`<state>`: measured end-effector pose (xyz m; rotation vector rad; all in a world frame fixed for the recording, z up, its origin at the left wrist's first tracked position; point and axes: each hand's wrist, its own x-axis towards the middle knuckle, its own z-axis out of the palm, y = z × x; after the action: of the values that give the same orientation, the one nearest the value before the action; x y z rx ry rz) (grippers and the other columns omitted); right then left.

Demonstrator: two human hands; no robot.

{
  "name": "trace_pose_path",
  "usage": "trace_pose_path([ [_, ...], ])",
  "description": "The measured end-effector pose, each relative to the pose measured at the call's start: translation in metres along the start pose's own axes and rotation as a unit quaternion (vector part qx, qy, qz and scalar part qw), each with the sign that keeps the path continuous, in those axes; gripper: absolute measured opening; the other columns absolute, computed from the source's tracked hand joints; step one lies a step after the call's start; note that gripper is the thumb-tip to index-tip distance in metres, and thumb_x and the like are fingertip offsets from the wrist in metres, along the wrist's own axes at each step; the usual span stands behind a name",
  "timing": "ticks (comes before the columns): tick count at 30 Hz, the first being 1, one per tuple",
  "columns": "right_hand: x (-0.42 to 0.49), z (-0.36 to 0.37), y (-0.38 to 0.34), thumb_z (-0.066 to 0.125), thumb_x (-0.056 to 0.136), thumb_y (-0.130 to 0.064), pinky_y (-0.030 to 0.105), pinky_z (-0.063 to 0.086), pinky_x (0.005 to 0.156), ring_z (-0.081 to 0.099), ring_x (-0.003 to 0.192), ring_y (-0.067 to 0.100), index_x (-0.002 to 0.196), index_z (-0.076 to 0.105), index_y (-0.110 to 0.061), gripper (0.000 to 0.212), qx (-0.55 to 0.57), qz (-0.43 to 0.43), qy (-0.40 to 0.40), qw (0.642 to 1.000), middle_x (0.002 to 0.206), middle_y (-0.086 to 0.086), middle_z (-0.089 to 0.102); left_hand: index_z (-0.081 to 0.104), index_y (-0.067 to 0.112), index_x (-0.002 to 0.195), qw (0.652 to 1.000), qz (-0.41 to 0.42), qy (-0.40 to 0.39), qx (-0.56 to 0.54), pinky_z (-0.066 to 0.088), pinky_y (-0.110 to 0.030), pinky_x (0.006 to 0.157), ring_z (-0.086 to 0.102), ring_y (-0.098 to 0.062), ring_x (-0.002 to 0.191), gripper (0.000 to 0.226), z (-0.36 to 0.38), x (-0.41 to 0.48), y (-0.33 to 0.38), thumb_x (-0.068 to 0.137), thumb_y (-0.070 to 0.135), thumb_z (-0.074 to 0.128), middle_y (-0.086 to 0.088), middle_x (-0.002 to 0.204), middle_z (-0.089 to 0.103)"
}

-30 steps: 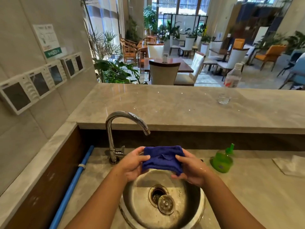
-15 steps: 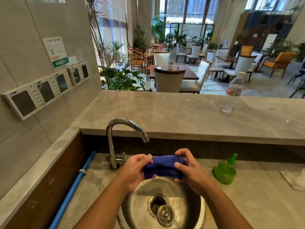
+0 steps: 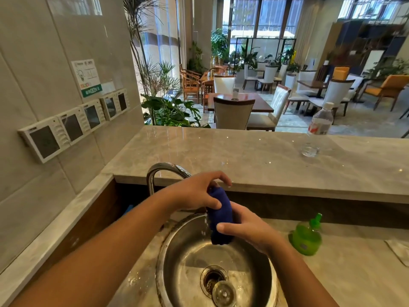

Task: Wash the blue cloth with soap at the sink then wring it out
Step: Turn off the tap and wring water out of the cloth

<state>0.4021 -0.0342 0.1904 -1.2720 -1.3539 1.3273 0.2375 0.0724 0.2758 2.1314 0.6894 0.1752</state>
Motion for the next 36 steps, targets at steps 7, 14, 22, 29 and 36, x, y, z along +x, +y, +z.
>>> trace_pose_path([
  [7, 0.018, 0.013, -0.017, 0.069, 0.09, -0.017, 0.05, 0.057, 0.089, 0.071, 0.095, 0.036, 0.122, 0.06, -0.012, 0.033, 0.105, -0.086, 0.1, 0.986, 0.107, 0.016, 0.073, 0.054, 0.029, 0.128, 0.989, 0.049, 0.131, 0.041, 0.06, -0.032, 0.086, 0.067, -0.015, 0.101, 0.048, -0.015, 0.006, 0.021, 0.087, 0.018, 0.076, 0.003, 0.123, 0.061],
  [14, 0.028, 0.01, -0.036, 0.071, 0.09, -0.022, 0.051, 0.056, 0.082, 0.066, 0.078, 0.029, 0.111, 0.061, -0.004, 0.029, 0.105, -0.053, 0.094, 0.989, 0.091, 0.017, 0.068, 0.063, 0.014, 0.125, 0.853, 0.031, 0.06, -0.517, 0.054, -0.033, 0.068, 0.065, -0.027, 0.096, 0.081, 0.027, 0.007, -0.035, 0.059, 0.049, 0.093, -0.011, 0.114, 0.07],
  [22, 0.033, 0.007, -0.037, 0.065, 0.091, -0.011, 0.046, 0.057, 0.082, 0.068, 0.077, 0.03, 0.11, 0.064, -0.008, 0.019, 0.028, -0.006, 0.093, 0.995, 0.089, 0.016, 0.072, 0.065, 0.005, 0.118, 0.905, 0.068, 0.121, -0.402, 0.055, -0.046, 0.099, 0.069, -0.033, 0.113, 0.035, 0.027, 0.025, -0.02, 0.086, 0.013, 0.076, -0.017, 0.116, 0.074],
  [29, 0.029, -0.002, -0.028, 0.067, 0.092, -0.031, 0.045, 0.055, 0.092, 0.068, 0.097, 0.034, 0.123, 0.062, -0.006, 0.04, 0.13, -0.001, 0.053, 0.99, 0.112, 0.023, 0.069, 0.065, 0.002, 0.116, 0.906, 0.083, 0.07, -0.409, 0.052, -0.045, 0.098, 0.065, -0.037, 0.108, 0.03, 0.007, 0.035, -0.021, 0.092, 0.02, 0.064, -0.032, 0.117, 0.067],
  [36, 0.046, -0.033, -0.019, 0.053, 0.094, -0.056, 0.047, 0.041, 0.109, 0.055, 0.124, 0.04, 0.152, 0.028, -0.001, 0.084, 0.385, -0.026, -0.194, 0.902, 0.142, 0.032, 0.044, 0.064, 0.004, 0.122, 0.843, 0.138, -0.056, -0.517, 0.049, -0.045, 0.106, 0.06, -0.037, 0.124, 0.031, -0.014, 0.047, -0.002, 0.094, 0.016, 0.058, -0.022, 0.126, 0.067],
])
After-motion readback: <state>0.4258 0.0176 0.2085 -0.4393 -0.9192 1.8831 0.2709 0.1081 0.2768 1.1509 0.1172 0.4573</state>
